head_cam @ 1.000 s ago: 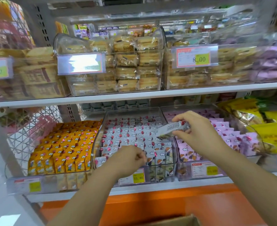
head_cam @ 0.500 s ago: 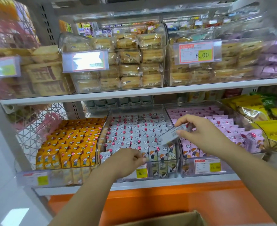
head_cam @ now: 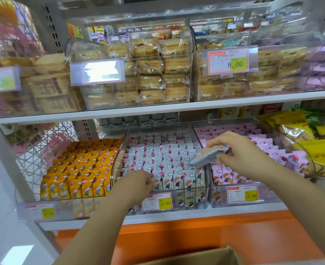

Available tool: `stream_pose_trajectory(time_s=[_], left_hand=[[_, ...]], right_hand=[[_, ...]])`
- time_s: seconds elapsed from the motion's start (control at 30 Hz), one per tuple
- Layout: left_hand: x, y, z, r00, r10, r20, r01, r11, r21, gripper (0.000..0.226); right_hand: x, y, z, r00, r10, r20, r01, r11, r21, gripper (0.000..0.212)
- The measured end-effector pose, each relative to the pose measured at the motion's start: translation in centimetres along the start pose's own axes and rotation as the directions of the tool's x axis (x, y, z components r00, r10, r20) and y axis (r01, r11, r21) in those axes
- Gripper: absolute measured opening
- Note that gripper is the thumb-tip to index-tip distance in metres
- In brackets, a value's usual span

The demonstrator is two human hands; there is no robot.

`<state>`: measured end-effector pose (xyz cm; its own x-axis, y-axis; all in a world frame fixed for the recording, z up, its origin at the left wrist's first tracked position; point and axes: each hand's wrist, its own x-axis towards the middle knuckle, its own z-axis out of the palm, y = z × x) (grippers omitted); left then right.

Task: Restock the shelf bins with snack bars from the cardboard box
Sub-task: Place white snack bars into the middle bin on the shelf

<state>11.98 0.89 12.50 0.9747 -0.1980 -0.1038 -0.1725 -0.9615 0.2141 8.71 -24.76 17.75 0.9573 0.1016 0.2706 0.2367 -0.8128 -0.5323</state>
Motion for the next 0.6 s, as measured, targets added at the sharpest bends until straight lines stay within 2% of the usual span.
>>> stream_pose_trajectory(time_s=[0.03, 0.1, 0.13, 0.17, 0.2, 0.23, 0.3, 0.33, 0.4, 0.47, 0.53, 0.6], left_hand=[[0.0, 0.1, 0.0, 1.000, 0.009, -0.026, -0.009, 1.000, -0.001, 0.028], [-0.2, 0.7, -0.5, 0.992, 0.066, -0.105, -0.081, 0.986, -0.146, 0.017], [-0.3, 1.2, -0.9, 0.986, 0.107, -0.125, -0.136, 0.958, -0.252, 0.030], [-0.4, 1.7, -1.1, 0.979, 0.149, -0.136, -0.189, 0.911, -0.367, 0.044], [-0.6, 2.2, -1.4, 0.973, 0.178, -0.150, -0.229, 0.847, -0.480, 0.048], [-0.7, 2.5, -1.6, 0.964, 0.192, -0.185, -0.265, 0.767, -0.584, 0.039], [-0.7, 2.5, -1.8, 0.961, 0.120, -0.251, -0.270, 0.614, -0.742, 0.018], [-0.7, 2.3, -1.9, 0.964, 0.080, -0.254, -0.257, 0.528, -0.809, 0.016], [-0.8, 2.1, -2.0, 0.978, 0.054, -0.203, -0.210, 0.330, -0.920, 0.021], [-0.9, 2.0, -2.1, 0.985, 0.056, -0.163, -0.171, 0.177, -0.969, 0.026], [-0.8, 1.9, -2.3, 0.986, 0.047, -0.159, -0.164, 0.141, -0.976, 0.029], [-0.7, 1.7, -2.3, 0.987, 0.019, -0.161, -0.161, 0.211, -0.964, 0.036]], right_hand=[[0.0, -0.1, 0.0, 1.000, -0.003, -0.007, 0.004, 0.998, 0.055, 0.035], [-0.2, -0.7, 0.0, 0.999, 0.030, -0.014, -0.025, 0.962, 0.271, 0.032], [-0.2, -1.1, 0.1, 0.998, 0.063, 0.013, -0.062, 0.903, 0.425, 0.031], [-0.3, -1.7, 0.3, 0.995, 0.089, 0.053, -0.104, 0.818, 0.565, 0.032], [-0.2, -2.1, 0.7, 0.990, 0.104, 0.093, -0.139, 0.740, 0.658, 0.031], [-0.2, -2.5, 1.1, 0.986, 0.112, 0.123, -0.166, 0.700, 0.695, 0.030], [0.1, -2.8, 1.8, 0.979, 0.122, 0.163, -0.200, 0.738, 0.645, 0.028], [0.1, -2.8, 2.1, 0.977, 0.121, 0.175, -0.202, 0.787, 0.583, 0.026], [0.2, -2.7, 2.6, 0.977, 0.096, 0.189, -0.176, 0.867, 0.466, 0.021], [0.2, -3.0, 3.3, 0.976, 0.050, 0.212, -0.129, 0.918, 0.375, 0.019], [0.2, -3.2, 3.7, 0.970, -0.006, 0.244, -0.072, 0.948, 0.310, 0.020], [0.5, -2.6, 3.8, 0.979, -0.021, 0.201, -0.023, 0.976, 0.217, 0.023]])
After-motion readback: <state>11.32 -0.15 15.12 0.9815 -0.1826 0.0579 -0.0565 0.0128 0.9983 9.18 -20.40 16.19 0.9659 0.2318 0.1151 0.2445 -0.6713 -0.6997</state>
